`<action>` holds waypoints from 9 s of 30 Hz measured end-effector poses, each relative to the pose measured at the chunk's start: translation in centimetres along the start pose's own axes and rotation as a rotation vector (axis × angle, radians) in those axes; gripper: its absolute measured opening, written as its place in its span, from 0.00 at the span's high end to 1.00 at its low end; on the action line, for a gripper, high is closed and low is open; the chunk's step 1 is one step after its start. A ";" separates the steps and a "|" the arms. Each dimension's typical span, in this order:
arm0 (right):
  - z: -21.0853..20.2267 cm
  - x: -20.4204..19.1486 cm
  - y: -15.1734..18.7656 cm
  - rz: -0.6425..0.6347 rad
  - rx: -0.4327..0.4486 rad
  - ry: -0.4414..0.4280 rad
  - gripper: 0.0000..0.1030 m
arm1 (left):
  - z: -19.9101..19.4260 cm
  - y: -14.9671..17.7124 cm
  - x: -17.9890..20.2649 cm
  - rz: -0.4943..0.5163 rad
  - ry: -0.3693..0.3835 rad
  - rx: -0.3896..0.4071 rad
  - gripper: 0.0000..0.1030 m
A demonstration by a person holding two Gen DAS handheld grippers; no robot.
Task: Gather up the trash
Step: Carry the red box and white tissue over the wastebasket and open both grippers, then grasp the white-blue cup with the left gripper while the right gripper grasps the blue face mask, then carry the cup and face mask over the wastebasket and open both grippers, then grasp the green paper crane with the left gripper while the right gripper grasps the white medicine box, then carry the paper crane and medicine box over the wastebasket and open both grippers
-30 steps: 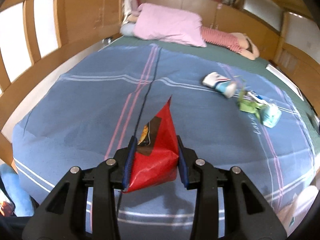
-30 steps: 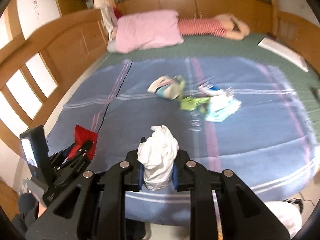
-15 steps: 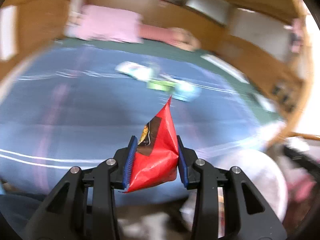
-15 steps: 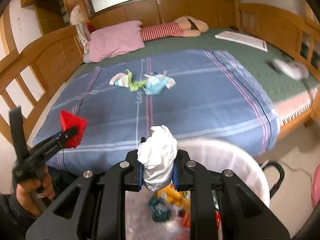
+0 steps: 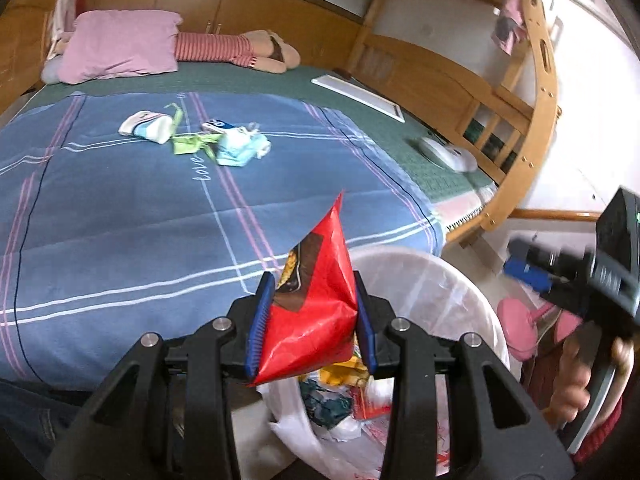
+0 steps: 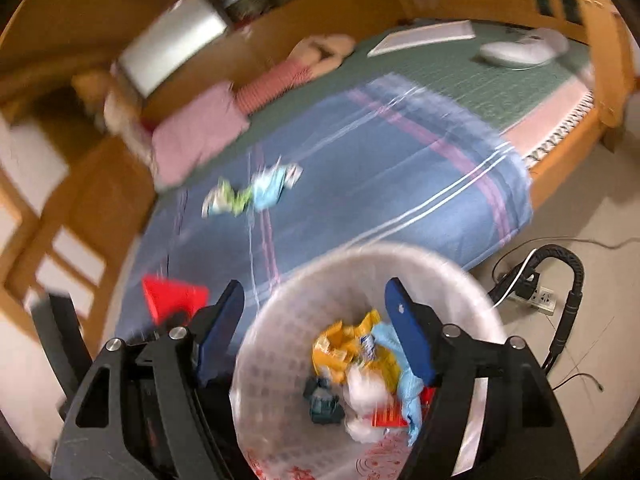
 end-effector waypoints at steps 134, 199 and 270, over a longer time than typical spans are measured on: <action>10.4 -10.9 -4.2 -0.316 -0.164 -0.043 0.90 | -6.6 -7.5 -18.4 -0.305 -0.005 0.404 0.82; 40.1 -13.5 -11.0 -0.481 -0.375 0.179 0.78 | 15.2 -12.1 -21.2 -0.130 -0.384 -0.011 0.63; -8.0 -1.2 -3.1 -0.140 0.174 0.101 0.22 | 1.3 2.4 9.1 0.360 0.011 -0.130 0.12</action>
Point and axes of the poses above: each gripper's, at about its wrist camera, not at the fingertips, and z roughly the way its jaws point, x to its right, y to its underside, the point moved 2 cm from there along z, roughly the way its jaws point
